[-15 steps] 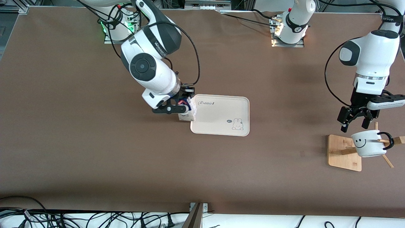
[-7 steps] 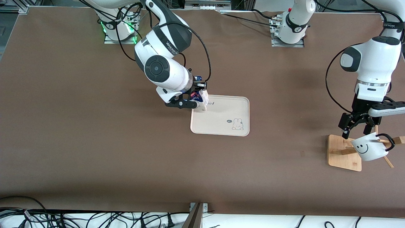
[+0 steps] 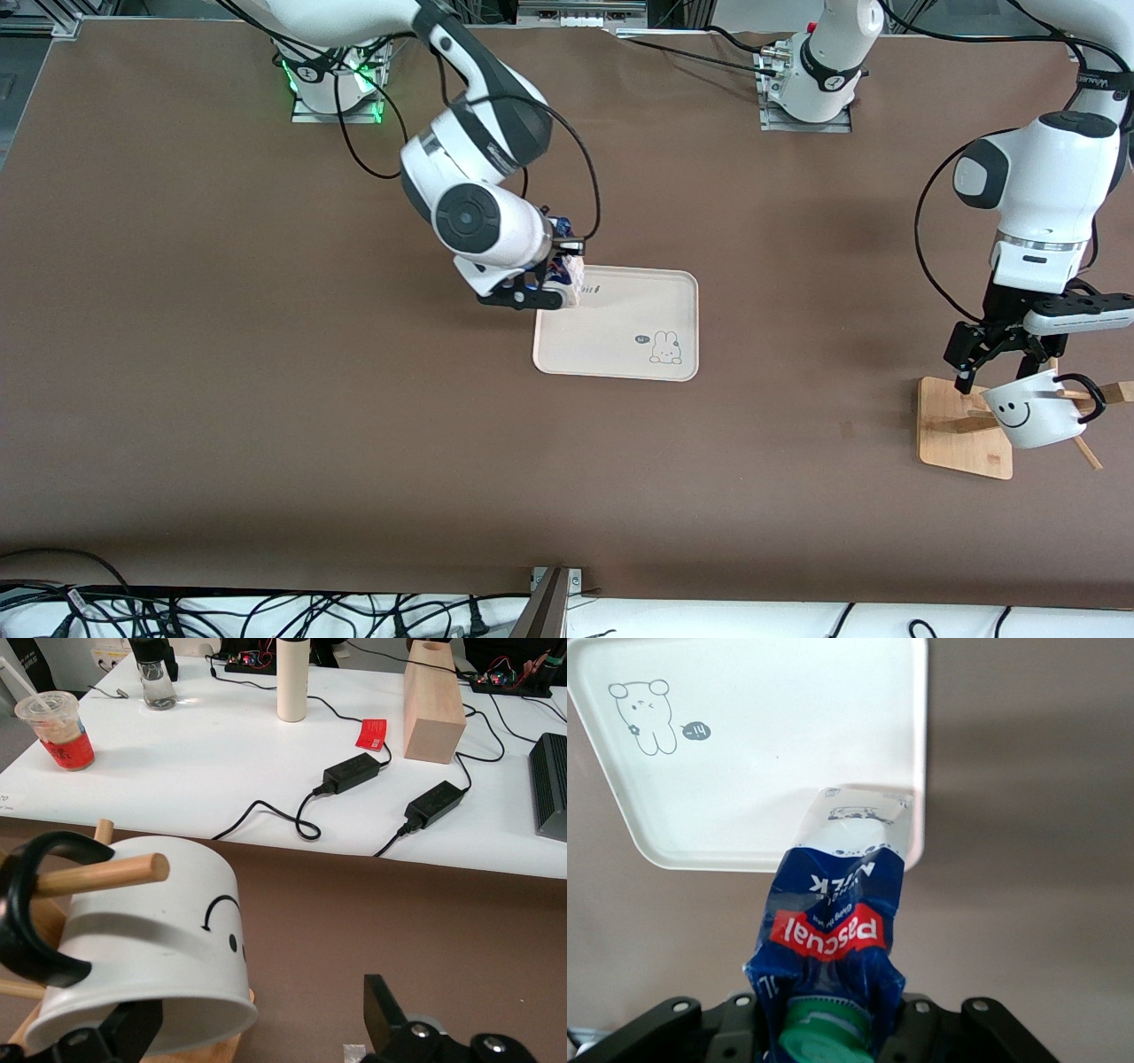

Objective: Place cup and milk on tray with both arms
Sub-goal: 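Lower the carton onto the tray while the left gripper grasps the mug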

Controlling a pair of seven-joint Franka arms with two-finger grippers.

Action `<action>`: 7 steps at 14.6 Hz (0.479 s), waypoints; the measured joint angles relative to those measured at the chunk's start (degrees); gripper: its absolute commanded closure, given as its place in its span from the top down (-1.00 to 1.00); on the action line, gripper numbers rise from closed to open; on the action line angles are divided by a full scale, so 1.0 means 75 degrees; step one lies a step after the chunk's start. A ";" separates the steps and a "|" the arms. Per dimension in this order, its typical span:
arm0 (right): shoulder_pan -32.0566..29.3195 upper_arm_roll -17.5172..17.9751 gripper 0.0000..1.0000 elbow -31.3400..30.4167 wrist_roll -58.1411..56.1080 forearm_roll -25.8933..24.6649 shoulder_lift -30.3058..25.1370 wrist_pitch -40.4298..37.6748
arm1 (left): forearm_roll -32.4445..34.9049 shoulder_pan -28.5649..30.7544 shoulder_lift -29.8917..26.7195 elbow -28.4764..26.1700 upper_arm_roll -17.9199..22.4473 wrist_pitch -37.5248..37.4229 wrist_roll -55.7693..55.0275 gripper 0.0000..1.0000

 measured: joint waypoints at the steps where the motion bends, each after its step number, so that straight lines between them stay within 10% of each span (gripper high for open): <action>1: 0.0137 0.0000 -0.35 0.0003 0.0023 0.0000 0.0141 0.0238 | 0.0141 0.0065 -0.0002 0.0000 0.0010 0.0004 0.0000 1.00; 7: 0.0310 -0.0049 -0.35 0.0162 -0.0127 -0.0037 0.0297 0.0676 | 0.0391 0.0324 -0.0001 -0.0042 0.0027 0.0004 0.0006 1.00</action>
